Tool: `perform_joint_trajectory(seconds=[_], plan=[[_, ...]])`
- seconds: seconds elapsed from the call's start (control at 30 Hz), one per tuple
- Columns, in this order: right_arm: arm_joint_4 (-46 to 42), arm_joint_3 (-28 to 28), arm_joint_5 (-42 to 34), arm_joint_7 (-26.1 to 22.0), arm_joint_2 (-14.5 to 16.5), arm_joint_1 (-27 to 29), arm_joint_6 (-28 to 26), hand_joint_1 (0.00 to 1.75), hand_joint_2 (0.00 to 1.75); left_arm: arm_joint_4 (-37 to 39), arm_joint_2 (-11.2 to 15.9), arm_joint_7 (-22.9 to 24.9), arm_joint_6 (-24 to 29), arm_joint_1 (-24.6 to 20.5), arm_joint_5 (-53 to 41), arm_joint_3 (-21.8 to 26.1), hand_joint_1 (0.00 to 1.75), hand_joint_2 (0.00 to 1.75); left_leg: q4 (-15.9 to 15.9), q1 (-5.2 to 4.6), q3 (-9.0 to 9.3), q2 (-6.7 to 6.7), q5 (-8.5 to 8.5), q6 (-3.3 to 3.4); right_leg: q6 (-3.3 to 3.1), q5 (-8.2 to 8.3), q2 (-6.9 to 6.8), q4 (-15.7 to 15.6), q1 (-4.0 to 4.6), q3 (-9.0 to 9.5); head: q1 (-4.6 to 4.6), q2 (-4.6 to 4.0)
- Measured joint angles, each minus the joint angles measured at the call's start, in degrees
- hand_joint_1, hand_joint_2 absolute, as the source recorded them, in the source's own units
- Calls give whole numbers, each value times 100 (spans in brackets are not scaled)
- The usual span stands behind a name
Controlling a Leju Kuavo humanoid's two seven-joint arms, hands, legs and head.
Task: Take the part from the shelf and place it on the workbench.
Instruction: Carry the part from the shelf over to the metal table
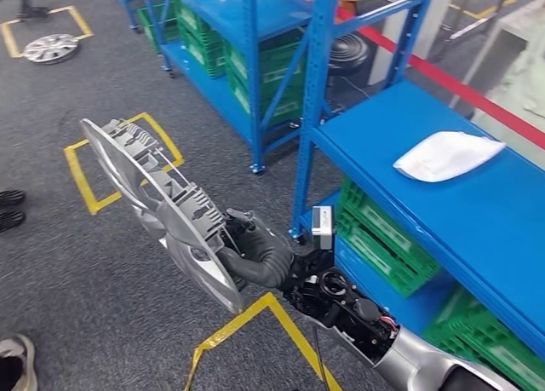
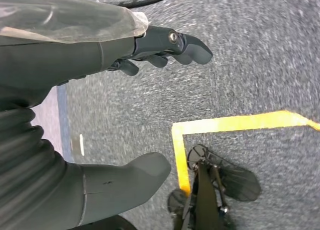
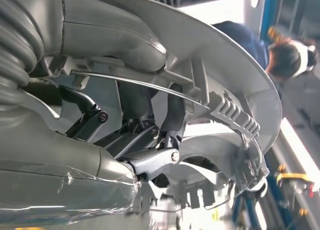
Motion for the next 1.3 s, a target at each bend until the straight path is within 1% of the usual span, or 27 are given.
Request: perform_joint_trajectory(seconds=[0.07,0.13,0.17,0.23,0.27,0.3,0.33,0.37,0.4,0.43,0.5,0.57,0.63,0.67,0.7,0.77,0.83,0.87,0.9,0.93,0.97,1.03,1.1,1.17,1.2,1.23,1.3], plan=[[50,-3,5,-18,18,-14,23,175,175,0,19,-1,13,-6,29,8,0,175,19,19,-49,-136,7,-48,-26,111,197,-426,-3,164,-3,0],[89,-7,40,-23,37,-18,23,175,175,0,51,1,31,15,38,11,0,175,11,43,-98,-260,28,-124,-34,78,119,-526,-1,215,-9,0],[104,-8,60,-21,49,-14,17,175,175,-1,62,12,34,33,35,12,0,175,27,44,-114,-216,15,-158,-53,89,52,-556,-10,235,-19,0],[118,-17,80,-22,70,-3,3,175,175,-2,81,43,38,40,27,12,0,175,327,31,-262,90,-172,-227,-102,112,-101,-621,-35,279,-100,0],[122,-25,79,-22,75,6,-5,175,175,-2,80,57,38,30,24,12,0,175,672,35,-430,286,-348,-262,-119,113,-185,-632,-24,291,-146,0],[128,-35,79,-24,76,17,-13,175,175,-2,84,65,38,19,22,12,0,175,1082,47,-638,403,-530,-298,-133,108,-273,-635,-15,292,-186,0],[136,-43,79,-24,76,32,-24,175,175,-2,88,69,39,12,22,11,0,175,1449,65,-826,454,-659,-332,-142,102,-362,-634,-9,293,-204,0],[148,-50,79,-22,76,49,-35,175,175,-2,91,72,39,15,21,11,0,175,1653,81,-932,479,-692,-359,-142,95,-444,-634,-8,295,-210,0],[160,-54,79,-20,76,62,-43,175,175,-2,95,75,39,21,21,10,0,175,1626,98,-923,501,-617,-382,-137,87,-516,-631,-12,297,-216,0],[171,-55,79,-17,76,69,-48,175,175,-1,101,77,40,26,21,10,0,175,1366,112,-791,544,-453,-399,-122,75,-582,-623,-20,300,-221,0],[183,-60,79,-13,79,71,-49,175,175,-2,112,79,41,21,22,10,0,175,561,110,-365,774,-108,-412,-62,35,-690,-584,-16,305,-242,0],[192,-65,80,1,84,68,-36,175,175,-2,121,82,43,4,23,11,0,175,113,80,-141,910,21,-332,12,-6,-785,-549,17,317,-241,0],[219,-67,82,11,93,69,3,175,175,-2,127,86,43,5,31,11,0,175,95,59,-156,807,8,-212,74,-32,-885,-548,30,348,-208,0],[236,-67,86,9,101,70,32,175,175,-2,127,87,43,13,40,11,0,175,95,62,-156,748,8,-168,107,-64,-892,-533,17,364,-188,0],[254,-67,93,6,108,71,69,175,175,-2,125,87,43,16,56,11,0,175,87,68,-151,689,13,-129,132,-142,-831,-451,2,349,-175,0],[290,-66,114,-1,120,77,150,175,175,-2,117,87,49,13,96,11,0,175,70,81,-137,578,27,-56,156,-470,-574,81,-16,136,-122,0],[331,-64,149,1,122,90,203,175,175,-2,107,87,66,6,127,12,0,175,71,64,-137,455,29,-14,147,-830,-375,910,-3,-250,-59,0],[354,-61,164,6,123,98,213,175,175,-2,104,87,74,7,135,12,0,175,73,52,-135,377,28,-7,138,-887,-337,1172,3,-384,-41,0],[376,-58,175,12,125,102,222,175,175,-2,100,87,81,7,140,12,0,175,77,40,-132,294,28,-3,122,-832,-316,1224,5,-427,-28,0],[393,-56,178,20,129,103,227,175,175,-2,97,87,86,7,145,12,0,175,82,31,-128,205,29,-3,94,-665,-291,1035,9,-361,-20,0],[404,-55,177,27,136,100,231,175,175,-2,92,90,87,7,148,12,0,175,88,23,-125,120,28,-4,55,-435,-230,673,14,-214,-10,0],[414,-54,174,43,154,85,227,175,175,-2,69,97,89,2,151,12,0,175,103,16,-141,-32,32,-19,-39,-91,39,-82,16,98,-7,0],[422,-51,164,74,169,59,190,175,175,-2,46,101,84,2,146,12,0,175,104,40,-188,-161,56,-73,-79,-27,190,-412,24,228,-16,0],[428,-49,155,123,180,37,138,175,175,-2,45,102,73,26,141,12,0,175,74,65,-215,-267,89,-144,-85,-15,79,-506,16,274,-6,0],[429,-47,152,147,186,32,122,175,175,-3,41,102,64,41,143,12,0,175,101,57,-233,-193,65,-174,-99,8,10,-558,1,305,-11,0],[431,-44,149,162,192,28,115,175,175,-3,37,103,58,42,145,12,0,175,230,45,-297,-50,-21,-197,-120,31,-66,-610,-16,337,-46,0],[436,-40,129,174,202,24,108,175,175,-4,25,103,46,28,149,12,0,175,873,39,-611,321,-356,-247,-151,51,-233,-661,-14,368,-145,0]])
